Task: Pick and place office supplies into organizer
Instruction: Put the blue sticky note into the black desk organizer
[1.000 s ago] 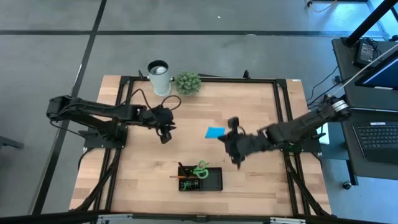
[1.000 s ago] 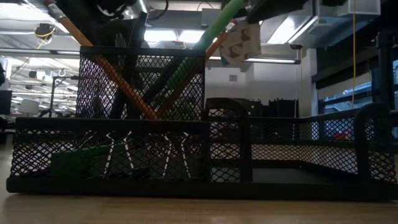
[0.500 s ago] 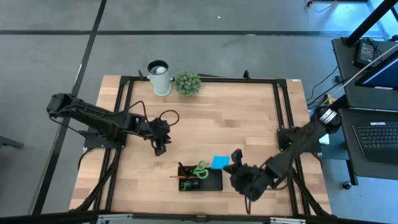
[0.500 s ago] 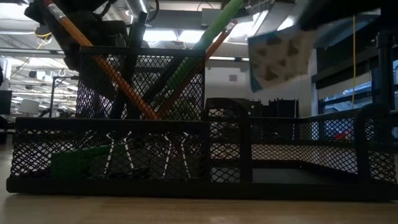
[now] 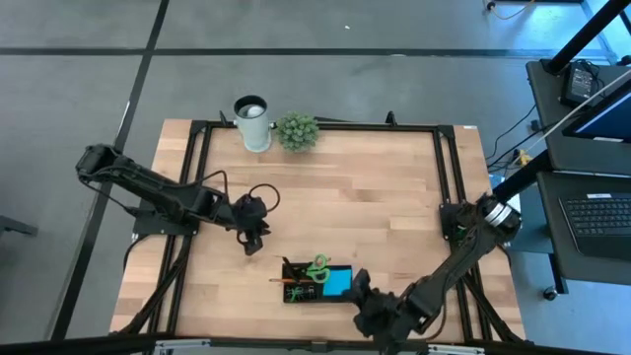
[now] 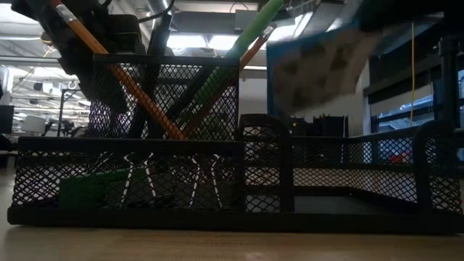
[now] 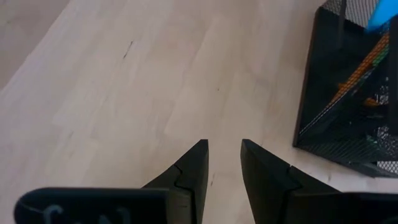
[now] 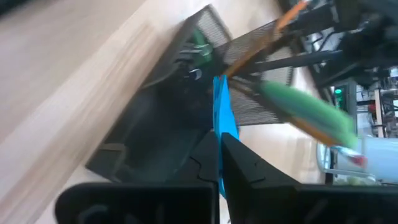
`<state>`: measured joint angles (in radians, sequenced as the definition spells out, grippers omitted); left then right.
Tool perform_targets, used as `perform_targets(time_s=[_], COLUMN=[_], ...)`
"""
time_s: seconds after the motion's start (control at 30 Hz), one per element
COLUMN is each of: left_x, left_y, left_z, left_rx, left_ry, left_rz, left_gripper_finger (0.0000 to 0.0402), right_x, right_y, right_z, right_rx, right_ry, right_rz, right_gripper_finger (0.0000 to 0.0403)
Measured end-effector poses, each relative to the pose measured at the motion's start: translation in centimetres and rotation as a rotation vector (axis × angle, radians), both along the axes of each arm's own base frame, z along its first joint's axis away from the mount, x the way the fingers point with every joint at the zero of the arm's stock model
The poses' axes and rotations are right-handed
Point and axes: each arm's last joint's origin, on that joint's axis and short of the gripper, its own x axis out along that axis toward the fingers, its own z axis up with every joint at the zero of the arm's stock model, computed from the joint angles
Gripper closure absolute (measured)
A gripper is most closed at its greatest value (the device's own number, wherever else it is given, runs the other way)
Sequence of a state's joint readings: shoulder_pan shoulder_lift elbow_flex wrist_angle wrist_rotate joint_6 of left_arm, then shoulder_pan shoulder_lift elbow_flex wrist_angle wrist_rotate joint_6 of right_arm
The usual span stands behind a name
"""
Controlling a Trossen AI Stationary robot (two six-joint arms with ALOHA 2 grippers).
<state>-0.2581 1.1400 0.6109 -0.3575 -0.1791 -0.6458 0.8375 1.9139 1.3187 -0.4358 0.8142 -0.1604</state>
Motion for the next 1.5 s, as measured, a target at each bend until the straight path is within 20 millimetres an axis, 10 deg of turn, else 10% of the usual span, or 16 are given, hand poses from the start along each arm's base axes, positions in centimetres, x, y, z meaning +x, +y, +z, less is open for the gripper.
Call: perform_targets(time_s=[1.5], left_x=[-0.2], left_y=[-1.1], left_z=[0.2], left_rx=[0.048], left_ry=[-0.049], left_rz=[0.054], left_gripper_finger=[0.0313], right_x=[1.8], right_y=[-1.0], right_z=[-3.1], right_rx=[-0.011], right_ry=[0.101], right_rz=[0.095], right_gripper_finger=[0.0396])
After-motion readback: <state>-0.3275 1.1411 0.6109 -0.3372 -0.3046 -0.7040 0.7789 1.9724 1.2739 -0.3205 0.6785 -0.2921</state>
